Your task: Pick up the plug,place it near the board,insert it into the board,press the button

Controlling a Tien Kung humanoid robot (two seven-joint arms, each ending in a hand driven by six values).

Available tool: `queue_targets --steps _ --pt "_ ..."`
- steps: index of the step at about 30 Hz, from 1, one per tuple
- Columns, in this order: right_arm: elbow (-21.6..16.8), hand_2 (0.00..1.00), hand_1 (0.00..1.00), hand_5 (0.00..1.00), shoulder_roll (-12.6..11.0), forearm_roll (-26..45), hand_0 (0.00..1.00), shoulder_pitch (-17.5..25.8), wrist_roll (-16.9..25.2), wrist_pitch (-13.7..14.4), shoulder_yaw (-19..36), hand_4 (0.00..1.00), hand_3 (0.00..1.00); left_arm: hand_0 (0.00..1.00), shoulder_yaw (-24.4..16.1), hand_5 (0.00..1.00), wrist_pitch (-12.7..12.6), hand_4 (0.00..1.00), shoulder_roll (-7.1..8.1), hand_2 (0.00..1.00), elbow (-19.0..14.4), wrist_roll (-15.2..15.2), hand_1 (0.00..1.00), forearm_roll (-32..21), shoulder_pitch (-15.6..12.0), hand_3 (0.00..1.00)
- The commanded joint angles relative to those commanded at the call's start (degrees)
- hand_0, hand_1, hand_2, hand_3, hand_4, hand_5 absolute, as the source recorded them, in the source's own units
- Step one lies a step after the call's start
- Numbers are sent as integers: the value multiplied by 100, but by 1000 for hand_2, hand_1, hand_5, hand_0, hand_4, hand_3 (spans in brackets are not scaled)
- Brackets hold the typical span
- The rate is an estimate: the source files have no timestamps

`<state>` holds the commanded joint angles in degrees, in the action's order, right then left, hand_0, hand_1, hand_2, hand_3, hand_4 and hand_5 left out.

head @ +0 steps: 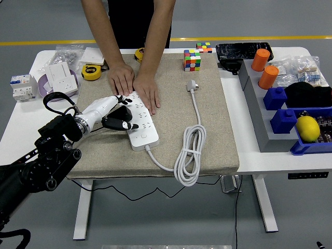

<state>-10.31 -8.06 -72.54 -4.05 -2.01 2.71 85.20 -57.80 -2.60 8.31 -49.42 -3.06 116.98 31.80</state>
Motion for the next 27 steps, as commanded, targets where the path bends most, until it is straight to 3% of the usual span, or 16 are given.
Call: queue_targets --steps 5,6,8,11,12,27 --pt "0 763 782 918 2 -17 873 13 -2 -1 26 998 788 390 -31 66 -288 985 8 582 12 -5 536 338 16 588" --pt "0 764 782 919 2 -19 874 15 -3 -1 29 998 788 309 -32 2 -315 849 10 552 15 -8 476 364 18 575" --pt "0 764 782 919 4 -30 874 18 -3 -3 39 998 788 309 -32 2 -357 849 14 552 22 -3 476 446 21 575" --pt "0 764 782 919 5 -32 874 18 2 -2 45 998 788 309 -25 2 -379 849 15 552 36 22 476 625 18 575" --pt "0 763 781 920 4 -31 873 16 5 -1 45 998 787 289 -22 2 -383 798 14 530 44 25 425 654 17 567" --pt "0 763 781 921 1 -44 873 9 8 -4 28 998 787 276 -70 2 -336 779 59 496 19 92 376 802 7 554"
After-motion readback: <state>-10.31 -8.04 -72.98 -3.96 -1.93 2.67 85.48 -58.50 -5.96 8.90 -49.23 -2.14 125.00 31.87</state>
